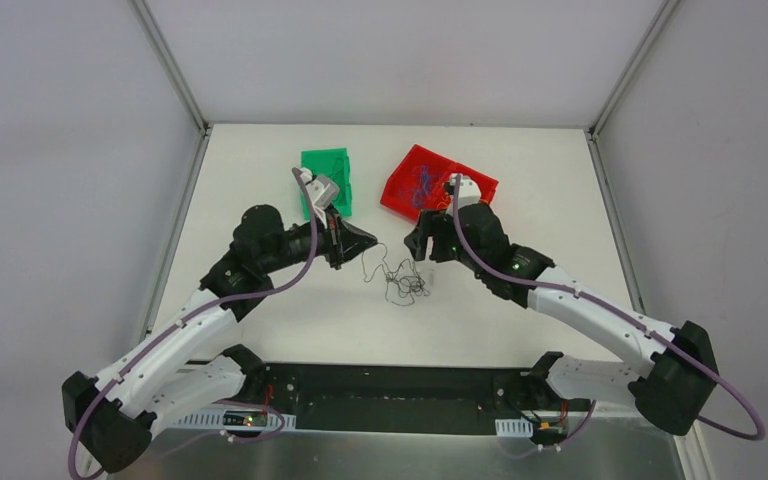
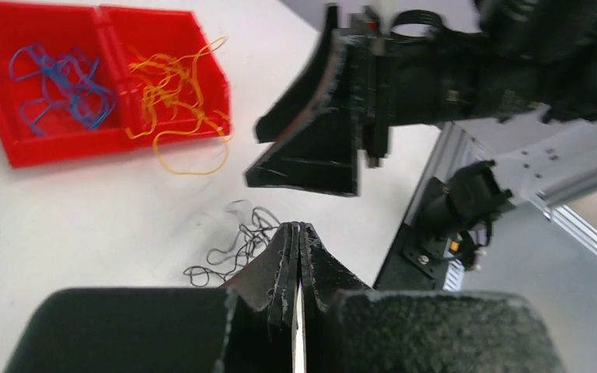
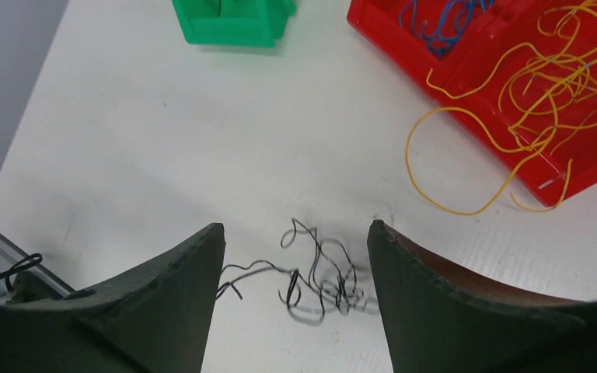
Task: Untangle the cables
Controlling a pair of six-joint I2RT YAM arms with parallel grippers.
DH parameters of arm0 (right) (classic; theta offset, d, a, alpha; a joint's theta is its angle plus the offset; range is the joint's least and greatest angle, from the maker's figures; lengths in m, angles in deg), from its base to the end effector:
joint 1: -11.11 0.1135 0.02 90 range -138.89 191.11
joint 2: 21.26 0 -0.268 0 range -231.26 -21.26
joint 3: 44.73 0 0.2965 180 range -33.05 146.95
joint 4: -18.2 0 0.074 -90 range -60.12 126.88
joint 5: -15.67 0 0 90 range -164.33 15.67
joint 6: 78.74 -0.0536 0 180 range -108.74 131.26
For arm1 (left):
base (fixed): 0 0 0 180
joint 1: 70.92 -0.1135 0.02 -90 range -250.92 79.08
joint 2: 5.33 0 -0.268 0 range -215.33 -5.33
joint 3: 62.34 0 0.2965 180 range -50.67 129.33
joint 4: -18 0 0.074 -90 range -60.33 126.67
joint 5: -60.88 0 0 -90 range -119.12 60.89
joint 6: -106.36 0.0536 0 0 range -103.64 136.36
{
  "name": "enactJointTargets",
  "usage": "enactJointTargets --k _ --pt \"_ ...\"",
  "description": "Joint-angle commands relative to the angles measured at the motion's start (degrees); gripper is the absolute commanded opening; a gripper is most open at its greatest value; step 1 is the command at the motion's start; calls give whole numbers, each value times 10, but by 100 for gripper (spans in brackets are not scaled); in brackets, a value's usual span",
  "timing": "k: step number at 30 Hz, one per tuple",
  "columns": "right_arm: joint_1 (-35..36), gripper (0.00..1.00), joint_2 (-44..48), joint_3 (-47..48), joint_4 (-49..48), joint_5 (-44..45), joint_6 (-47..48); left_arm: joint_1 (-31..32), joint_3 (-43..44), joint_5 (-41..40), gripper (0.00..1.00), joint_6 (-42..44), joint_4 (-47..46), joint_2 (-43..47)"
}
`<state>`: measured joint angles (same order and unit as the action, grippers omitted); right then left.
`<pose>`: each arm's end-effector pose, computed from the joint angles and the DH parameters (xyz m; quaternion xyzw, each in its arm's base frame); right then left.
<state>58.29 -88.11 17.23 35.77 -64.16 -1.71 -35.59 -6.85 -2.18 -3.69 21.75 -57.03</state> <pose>0.2293 0.2336 0.2862 -0.1964 0.8059 0.2137 0.5161 0.2075 -0.1768 0.3435 0.2547 0.6594 -0.4655 0.5326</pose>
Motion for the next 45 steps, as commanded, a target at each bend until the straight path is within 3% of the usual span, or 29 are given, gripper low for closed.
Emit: enactJointTargets --k 1,7,14,18,22,36,45 --pt "2 72 15 -16 -56 -13 15 16 18 43 0 23 -22 54" --pt "3 72 5 -65 -129 -91 7 18 16 15 0 32 -17 52" --pt "4 72 49 -110 -153 -115 14 18 20 5 0 40 -16 41" --pt "5 71 24 -124 -156 -106 6 18 21 -3 0 44 -17 47" --pt "5 67 1 -127 -153 -108 3 18 12 -30 0 51 -10 64" --pt "21 51 65 -199 -161 -132 -7 18 7 -61 0 60 2 78" --pt "55 44 -11 -168 -160 -113 8 18 8 -62 0 61 3 76"
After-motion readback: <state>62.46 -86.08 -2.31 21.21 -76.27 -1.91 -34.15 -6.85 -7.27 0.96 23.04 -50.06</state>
